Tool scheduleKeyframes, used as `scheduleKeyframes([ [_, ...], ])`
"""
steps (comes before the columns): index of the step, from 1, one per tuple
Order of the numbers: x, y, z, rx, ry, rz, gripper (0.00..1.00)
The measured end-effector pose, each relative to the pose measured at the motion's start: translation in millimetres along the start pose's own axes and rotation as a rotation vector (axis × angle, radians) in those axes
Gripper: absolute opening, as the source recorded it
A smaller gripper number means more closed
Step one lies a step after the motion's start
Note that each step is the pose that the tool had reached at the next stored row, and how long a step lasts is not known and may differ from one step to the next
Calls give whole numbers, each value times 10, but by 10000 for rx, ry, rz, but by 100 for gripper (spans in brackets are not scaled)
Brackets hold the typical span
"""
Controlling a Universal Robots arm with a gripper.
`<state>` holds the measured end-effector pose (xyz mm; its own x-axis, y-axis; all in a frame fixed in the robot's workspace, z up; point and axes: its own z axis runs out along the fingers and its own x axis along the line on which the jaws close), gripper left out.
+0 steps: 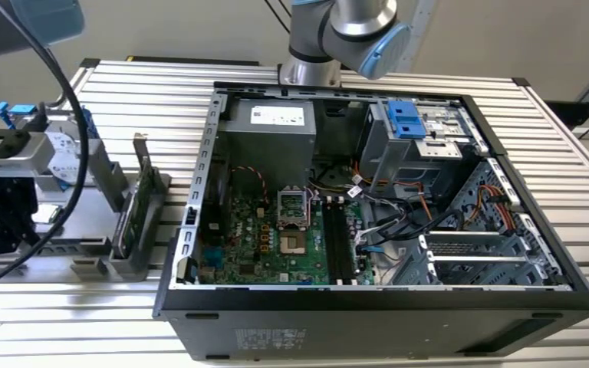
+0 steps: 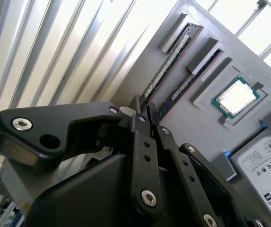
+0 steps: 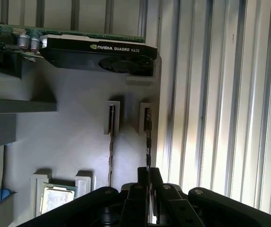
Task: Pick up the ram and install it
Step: 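Pick up the ram and move it above insertion slot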
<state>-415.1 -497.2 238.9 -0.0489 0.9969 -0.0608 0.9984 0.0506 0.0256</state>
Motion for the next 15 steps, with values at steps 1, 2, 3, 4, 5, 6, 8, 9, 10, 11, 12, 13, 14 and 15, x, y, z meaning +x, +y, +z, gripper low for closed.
scheduleKeyframes([
  [1,0,0,-3,-1,0,0,0],
  [2,0,0,-7,-1,0,0,0],
  [3,-1,0,-11,0,0,0,0],
  [4,-1,0,-15,0,0,0,0],
  [5,-1,0,-18,0,1,0,0],
  [6,-1,1,-21,-1,1,0,0],
  [8,-2,1,-28,1,0,0,0],
  [9,-2,1,-31,0,0,0,0],
  [10,-2,1,-33,0,1,0,0],
  [11,-2,1,-35,0,0,0,0],
  [12,-2,1,-38,0,0,0,0],
  [13,-3,1,-40,0,0,0,0],
  [14,-3,1,-43,-1,0,0,0],
  [15,-3,1,-45,0,0,0,0],
])
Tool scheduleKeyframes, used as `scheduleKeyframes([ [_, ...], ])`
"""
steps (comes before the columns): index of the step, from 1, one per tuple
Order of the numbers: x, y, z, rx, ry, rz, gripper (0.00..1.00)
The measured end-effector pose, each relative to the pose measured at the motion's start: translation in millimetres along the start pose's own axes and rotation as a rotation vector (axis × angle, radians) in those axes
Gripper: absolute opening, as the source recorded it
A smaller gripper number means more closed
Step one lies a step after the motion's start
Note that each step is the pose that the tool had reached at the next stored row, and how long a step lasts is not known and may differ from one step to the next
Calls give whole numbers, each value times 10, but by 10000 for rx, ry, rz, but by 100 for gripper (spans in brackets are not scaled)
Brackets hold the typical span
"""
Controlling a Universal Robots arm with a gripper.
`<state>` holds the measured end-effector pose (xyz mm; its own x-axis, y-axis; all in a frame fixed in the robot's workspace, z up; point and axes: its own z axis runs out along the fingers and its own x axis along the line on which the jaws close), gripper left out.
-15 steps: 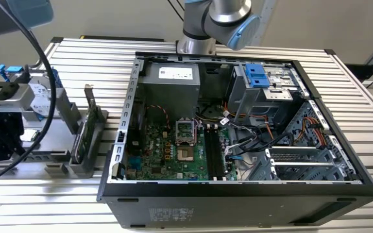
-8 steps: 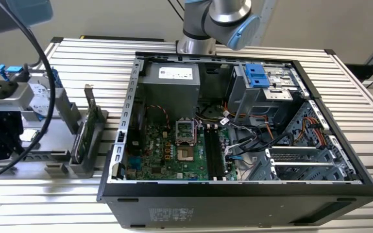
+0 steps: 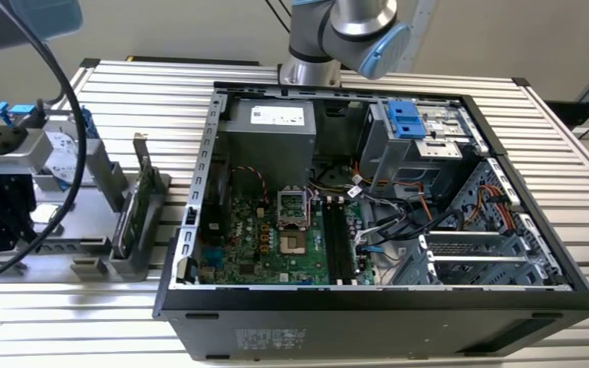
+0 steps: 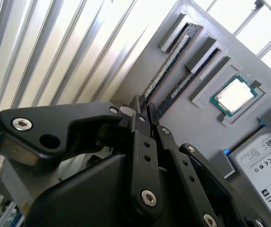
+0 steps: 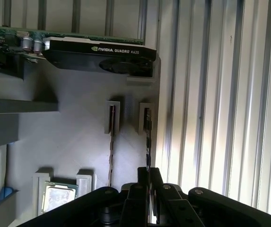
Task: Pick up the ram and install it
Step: 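Pick up the ram and move it above insertion slot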
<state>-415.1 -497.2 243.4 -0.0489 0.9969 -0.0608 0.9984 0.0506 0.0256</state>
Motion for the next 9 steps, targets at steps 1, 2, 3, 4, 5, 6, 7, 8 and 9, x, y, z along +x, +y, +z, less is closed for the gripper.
scheduleKeyframes([
  [1,0,0,-2,0,0,0,0],
  [2,0,0,-4,0,0,0,0],
  [3,0,0,-6,0,0,0,0],
  [4,0,0,-8,0,0,0,0],
  [5,-1,0,-10,0,0,0,0],
  [6,-1,0,-12,0,0,0,0],
  [7,-1,0,-14,0,0,0,0],
  [8,-1,0,-16,0,0,0,0],
  [9,-1,0,-18,0,0,0,0],
])
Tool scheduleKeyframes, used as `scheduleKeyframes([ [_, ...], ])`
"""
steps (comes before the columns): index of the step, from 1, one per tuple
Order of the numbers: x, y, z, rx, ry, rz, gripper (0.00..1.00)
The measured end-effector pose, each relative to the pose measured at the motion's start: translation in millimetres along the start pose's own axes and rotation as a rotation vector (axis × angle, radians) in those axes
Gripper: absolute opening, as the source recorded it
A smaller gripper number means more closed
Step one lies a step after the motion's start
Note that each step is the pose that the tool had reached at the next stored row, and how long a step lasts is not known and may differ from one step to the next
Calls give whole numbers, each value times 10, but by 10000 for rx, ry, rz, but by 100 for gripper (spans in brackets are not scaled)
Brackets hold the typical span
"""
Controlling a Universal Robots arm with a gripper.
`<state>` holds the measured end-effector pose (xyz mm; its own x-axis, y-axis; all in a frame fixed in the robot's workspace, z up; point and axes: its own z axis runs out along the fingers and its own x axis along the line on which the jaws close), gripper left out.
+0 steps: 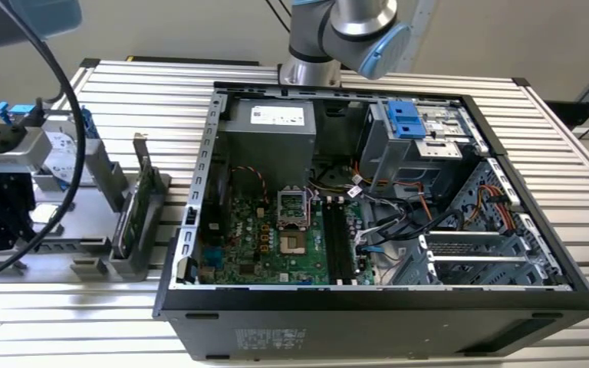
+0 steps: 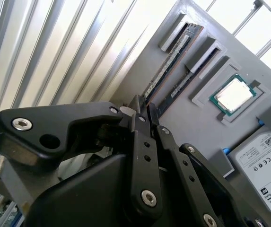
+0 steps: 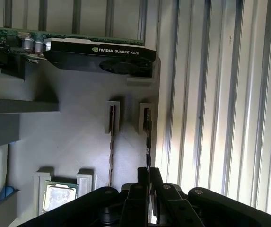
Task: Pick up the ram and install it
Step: 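Pick up the ram and move it above insertion slot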
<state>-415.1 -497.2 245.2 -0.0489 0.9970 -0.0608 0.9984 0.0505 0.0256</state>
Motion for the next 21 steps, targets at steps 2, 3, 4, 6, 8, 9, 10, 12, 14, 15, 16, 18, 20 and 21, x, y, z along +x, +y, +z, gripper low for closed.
scheduleKeyframes([
  [2,0,0,-4,0,0,0,0],
  [3,0,0,-5,0,0,0,0],
  [4,-1,0,-8,0,0,0,0],
  [6,-1,0,-12,1,0,0,0],
  [8,-1,0,-15,0,0,0,0],
  [9,-1,1,-19,0,0,0,0],
  [10,-2,0,-22,0,0,0,0],
  [12,-2,1,-26,-1,1,0,0],
  [14,-2,1,-29,0,0,0,0],
  [15,-2,1,-32,0,0,0,0],
  [16,-2,1,-35,0,0,0,0],
  [18,-2,1,-39,0,0,0,0],
  [20,-3,1,-44,1,-1,0,0],
  [21,-3,1,-49,2,-1,0,0],
])
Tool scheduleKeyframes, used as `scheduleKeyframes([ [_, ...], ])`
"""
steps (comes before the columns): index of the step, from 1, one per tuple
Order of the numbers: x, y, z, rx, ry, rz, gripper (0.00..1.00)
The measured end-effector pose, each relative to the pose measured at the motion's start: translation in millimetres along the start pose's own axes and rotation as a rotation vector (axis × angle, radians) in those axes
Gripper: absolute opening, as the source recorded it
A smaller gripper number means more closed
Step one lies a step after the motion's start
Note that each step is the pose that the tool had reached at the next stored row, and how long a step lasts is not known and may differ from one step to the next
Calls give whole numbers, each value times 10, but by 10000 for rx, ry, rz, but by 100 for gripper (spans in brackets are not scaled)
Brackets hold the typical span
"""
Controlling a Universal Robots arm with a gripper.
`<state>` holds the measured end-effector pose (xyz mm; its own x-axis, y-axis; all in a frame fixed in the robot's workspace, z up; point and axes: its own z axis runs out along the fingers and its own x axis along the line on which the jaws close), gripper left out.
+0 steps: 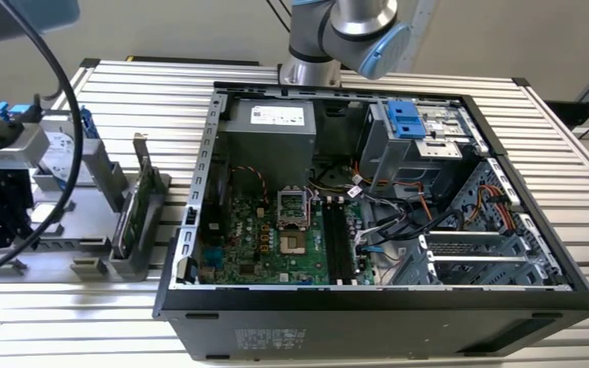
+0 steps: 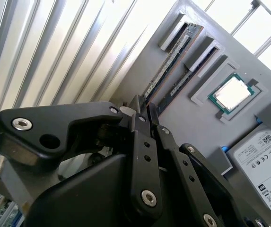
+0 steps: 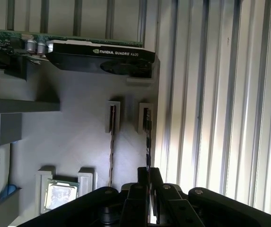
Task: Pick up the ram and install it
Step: 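Pick up the ram and move it above insertion slot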
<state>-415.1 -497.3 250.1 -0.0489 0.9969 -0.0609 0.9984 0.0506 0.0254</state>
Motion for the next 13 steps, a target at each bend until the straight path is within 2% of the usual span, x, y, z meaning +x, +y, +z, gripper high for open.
scheduleKeyframes([
  [13,-5,3,-79,-2,1,0,0],
])
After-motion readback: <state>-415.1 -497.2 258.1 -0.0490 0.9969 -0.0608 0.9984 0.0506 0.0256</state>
